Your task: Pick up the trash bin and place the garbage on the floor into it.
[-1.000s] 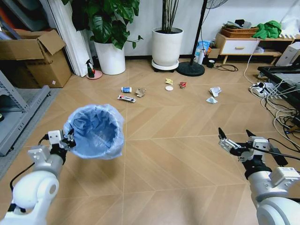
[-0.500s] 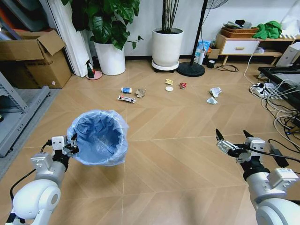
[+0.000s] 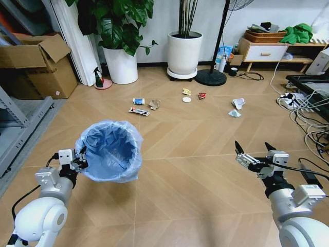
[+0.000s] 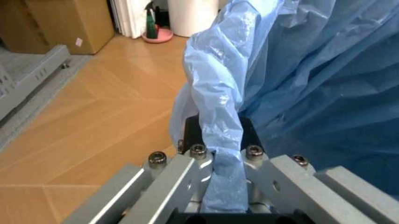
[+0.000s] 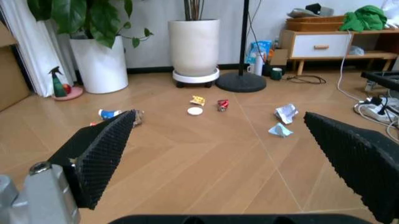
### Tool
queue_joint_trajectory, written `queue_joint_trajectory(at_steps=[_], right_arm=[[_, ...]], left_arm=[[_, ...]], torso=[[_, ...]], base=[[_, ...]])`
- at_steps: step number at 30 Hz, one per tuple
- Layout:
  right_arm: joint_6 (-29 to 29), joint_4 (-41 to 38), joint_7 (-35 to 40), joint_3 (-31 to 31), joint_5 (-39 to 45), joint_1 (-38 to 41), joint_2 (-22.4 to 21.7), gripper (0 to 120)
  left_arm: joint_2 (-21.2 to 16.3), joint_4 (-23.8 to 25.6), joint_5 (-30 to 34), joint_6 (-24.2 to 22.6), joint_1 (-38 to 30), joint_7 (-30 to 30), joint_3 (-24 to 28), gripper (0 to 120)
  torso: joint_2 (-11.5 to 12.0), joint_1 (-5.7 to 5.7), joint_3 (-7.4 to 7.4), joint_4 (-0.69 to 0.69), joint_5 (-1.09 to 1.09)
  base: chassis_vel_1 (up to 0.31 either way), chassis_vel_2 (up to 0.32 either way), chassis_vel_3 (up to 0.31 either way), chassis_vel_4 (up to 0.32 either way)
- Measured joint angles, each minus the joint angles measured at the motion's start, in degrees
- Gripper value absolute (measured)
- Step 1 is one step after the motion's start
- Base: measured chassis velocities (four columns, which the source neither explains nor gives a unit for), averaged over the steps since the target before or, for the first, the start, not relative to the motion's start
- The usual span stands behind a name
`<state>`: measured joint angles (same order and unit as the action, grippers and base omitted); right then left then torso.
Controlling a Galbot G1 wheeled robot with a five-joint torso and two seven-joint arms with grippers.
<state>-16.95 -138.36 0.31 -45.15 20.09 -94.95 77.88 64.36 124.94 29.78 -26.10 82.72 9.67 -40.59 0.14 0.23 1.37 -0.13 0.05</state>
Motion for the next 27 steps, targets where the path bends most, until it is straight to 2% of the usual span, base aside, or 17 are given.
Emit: queue_joint_trajectory(at_steps=[27], right_arm=[[0.45, 0.83, -0.29, 1.00, -1.77, 0.58, 0.38, 100]], left_arm=[[-0.12, 1.88, -1.53, 0.19, 1.36, -0.63, 0.78, 0]], torso=[[0.00, 0.00, 0.00, 0.00, 0.01]], base=[[-0.080, 0.106, 0.084, -0.107]])
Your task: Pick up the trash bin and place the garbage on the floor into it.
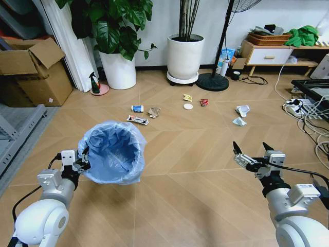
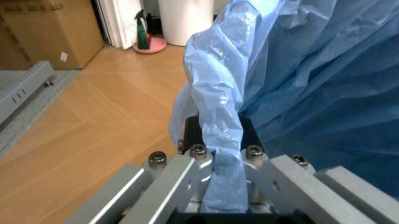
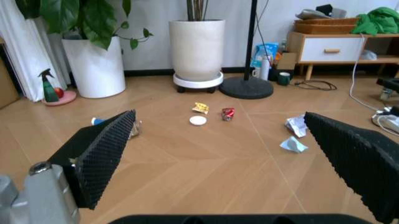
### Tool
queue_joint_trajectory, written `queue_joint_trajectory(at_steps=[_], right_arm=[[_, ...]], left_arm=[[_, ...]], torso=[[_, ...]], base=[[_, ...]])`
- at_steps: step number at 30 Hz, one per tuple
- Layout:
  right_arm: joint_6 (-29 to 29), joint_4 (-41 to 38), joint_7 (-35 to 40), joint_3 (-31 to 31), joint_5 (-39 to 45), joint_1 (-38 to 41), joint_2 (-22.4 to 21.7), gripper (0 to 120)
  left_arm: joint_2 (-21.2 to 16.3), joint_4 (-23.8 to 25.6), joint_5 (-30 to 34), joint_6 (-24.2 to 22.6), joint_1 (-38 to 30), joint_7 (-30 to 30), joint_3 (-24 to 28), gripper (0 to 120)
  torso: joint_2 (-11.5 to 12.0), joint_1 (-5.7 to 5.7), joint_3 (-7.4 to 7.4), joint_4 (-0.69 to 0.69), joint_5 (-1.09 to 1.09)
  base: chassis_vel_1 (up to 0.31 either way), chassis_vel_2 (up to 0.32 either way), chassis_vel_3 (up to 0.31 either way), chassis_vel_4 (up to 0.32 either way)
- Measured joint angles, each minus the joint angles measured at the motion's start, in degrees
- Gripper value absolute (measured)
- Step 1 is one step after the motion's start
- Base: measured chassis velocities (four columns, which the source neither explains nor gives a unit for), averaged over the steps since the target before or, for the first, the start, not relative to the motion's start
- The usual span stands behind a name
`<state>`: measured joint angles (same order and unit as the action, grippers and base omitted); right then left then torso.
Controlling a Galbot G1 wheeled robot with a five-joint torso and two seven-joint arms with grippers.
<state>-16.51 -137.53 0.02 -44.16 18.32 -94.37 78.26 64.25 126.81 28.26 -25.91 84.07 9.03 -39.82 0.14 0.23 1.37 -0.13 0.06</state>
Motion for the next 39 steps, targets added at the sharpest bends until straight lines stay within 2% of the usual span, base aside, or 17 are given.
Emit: queue_joint_trajectory(at_steps=[39], right_arm=[[0.30, -0.25, -0.46, 0.58, -1.40, -0.45, 0.33, 100]], left_arm=[[0.22, 1.36, -1.21, 0.62, 1.11, -0.80, 0.27, 0]], torso=[[0.00, -0.01, 0.00, 0.01, -0.01]], base=[[-0.063, 0.168, 0.063, -0.170]])
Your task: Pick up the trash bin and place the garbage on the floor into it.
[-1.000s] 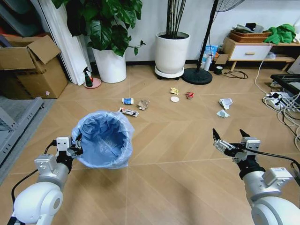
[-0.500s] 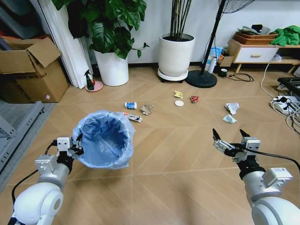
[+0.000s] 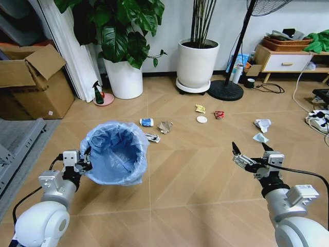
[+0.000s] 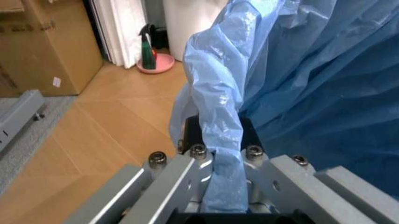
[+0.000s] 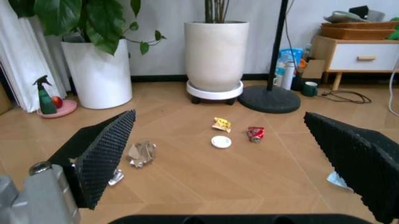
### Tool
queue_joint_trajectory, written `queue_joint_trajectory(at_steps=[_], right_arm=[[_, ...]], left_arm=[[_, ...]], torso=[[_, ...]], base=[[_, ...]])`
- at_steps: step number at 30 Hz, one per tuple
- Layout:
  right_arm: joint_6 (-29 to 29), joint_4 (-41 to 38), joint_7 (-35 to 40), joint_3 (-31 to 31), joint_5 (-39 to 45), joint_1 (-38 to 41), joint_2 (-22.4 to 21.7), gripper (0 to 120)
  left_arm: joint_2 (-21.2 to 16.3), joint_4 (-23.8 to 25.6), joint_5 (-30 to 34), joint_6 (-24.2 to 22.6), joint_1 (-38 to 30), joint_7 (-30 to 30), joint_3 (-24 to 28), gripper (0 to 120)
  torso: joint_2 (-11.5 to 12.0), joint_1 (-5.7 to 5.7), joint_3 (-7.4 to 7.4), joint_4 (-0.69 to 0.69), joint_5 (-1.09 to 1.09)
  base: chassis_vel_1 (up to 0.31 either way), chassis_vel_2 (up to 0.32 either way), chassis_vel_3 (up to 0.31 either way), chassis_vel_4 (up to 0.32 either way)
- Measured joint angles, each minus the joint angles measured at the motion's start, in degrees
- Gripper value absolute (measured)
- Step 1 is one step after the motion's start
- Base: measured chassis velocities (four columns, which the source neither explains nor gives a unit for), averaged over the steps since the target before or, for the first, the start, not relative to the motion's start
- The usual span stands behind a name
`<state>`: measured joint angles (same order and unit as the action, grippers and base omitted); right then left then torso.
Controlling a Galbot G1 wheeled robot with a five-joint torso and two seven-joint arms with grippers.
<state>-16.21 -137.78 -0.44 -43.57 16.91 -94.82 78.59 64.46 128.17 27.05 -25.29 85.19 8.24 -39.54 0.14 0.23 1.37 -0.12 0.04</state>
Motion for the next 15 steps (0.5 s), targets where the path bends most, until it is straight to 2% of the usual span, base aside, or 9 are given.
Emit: queue_joint_trajectory(at_steps=[15], right_arm=[[0.12, 0.02, -0.02, 0.45, -0.26, 0.15, 0.11, 100]], left_arm=[[0.13, 0.42, -0.28, 0.30, 0.34, -0.09, -0.25, 0]], torso=[[0.00, 0.00, 0.00, 0.00, 0.00]], base=[[-0.060, 0.195, 0.059, -0.189]])
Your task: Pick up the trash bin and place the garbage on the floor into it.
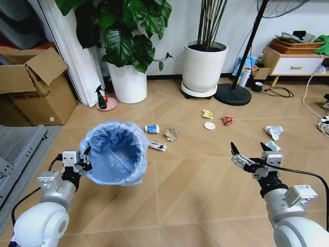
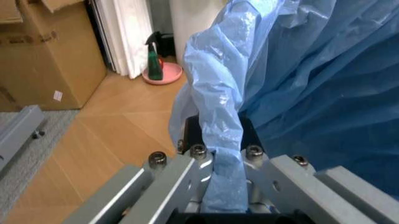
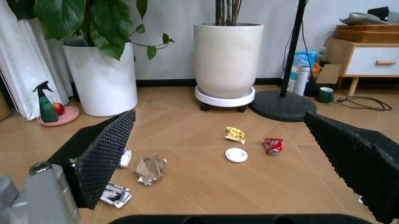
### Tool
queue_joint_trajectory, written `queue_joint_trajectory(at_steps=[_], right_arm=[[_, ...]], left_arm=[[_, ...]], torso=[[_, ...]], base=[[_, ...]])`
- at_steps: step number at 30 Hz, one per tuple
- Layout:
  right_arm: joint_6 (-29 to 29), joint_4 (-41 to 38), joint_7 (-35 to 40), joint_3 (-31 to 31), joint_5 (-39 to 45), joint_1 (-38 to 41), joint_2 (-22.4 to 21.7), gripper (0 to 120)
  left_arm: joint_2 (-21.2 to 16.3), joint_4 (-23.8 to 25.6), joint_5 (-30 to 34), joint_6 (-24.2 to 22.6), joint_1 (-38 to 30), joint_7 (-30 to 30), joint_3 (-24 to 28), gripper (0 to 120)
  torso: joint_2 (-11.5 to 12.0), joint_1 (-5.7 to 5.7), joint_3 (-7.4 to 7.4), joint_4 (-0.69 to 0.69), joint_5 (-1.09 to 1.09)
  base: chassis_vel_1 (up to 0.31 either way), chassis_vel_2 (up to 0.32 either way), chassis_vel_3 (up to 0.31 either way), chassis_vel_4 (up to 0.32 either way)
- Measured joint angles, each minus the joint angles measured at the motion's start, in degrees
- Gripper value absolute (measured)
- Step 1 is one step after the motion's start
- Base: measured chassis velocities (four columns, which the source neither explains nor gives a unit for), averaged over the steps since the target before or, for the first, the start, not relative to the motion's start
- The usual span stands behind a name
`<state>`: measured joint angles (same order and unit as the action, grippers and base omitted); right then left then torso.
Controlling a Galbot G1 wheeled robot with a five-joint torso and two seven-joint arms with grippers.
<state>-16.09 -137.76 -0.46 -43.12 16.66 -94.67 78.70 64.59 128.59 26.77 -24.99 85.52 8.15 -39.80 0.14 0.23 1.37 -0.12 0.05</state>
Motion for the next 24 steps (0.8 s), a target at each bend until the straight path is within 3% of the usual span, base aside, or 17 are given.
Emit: queue_joint_trajectory(at_steps=[24], right_arm=[[0.02, 0.87, 0.04, -0.44, 0.12, 0.30, -0.08, 100]], left_arm=[[0.13, -0.98, -0.36, 0.39, -0.34, -1.02, 0.14, 0]], torso=[[0.00, 0.00, 0.00, 0.00, -0.01]], base=[[-0.064, 0.205, 0.062, -0.211]])
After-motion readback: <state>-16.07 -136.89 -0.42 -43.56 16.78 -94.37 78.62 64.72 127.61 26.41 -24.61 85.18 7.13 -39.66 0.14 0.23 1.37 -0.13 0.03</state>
